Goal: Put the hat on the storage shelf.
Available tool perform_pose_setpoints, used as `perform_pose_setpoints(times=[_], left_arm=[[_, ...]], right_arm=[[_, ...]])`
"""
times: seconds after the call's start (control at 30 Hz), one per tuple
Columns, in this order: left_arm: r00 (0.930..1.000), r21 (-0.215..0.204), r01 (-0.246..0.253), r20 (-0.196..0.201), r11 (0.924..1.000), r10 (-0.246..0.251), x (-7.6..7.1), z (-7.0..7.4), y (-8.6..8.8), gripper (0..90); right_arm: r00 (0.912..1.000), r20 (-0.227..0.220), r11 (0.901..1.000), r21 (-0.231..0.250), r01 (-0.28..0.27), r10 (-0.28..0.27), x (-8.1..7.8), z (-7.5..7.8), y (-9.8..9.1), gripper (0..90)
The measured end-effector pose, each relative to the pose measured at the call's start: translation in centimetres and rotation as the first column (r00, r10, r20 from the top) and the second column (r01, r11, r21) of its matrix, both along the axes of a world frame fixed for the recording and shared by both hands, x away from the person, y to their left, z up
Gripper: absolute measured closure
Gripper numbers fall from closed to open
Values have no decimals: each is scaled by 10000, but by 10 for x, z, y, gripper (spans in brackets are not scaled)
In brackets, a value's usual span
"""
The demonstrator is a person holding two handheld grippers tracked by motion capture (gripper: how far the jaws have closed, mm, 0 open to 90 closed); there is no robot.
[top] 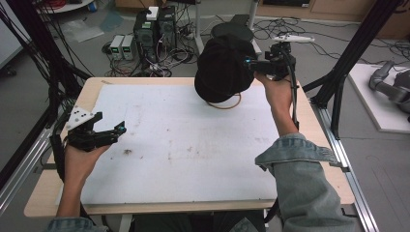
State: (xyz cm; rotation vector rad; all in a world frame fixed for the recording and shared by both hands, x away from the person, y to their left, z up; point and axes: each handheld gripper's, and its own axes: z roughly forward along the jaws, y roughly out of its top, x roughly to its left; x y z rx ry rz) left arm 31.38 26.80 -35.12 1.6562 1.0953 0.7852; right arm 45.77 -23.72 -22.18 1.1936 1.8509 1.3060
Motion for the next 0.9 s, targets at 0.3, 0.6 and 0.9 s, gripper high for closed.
perform_pose_setpoints(times=[0.3,0.6,0.9], left_arm=[[9999,57,117,-13,9999,-117,1,-1,-4,143],[9999,87,88,-91,9999,-87,2,-3,-5,143],[9999,129,75,-116,9999,-74,3,-4,-6,143]], right_arm=[[9981,607,9966,800,-172,123,-24,-20,-16,219],[9885,1498,9939,1101,51,-216,-57,-41,-29,128],[9822,1849,9930,1179,104,-323,-81,-68,-37,122]])
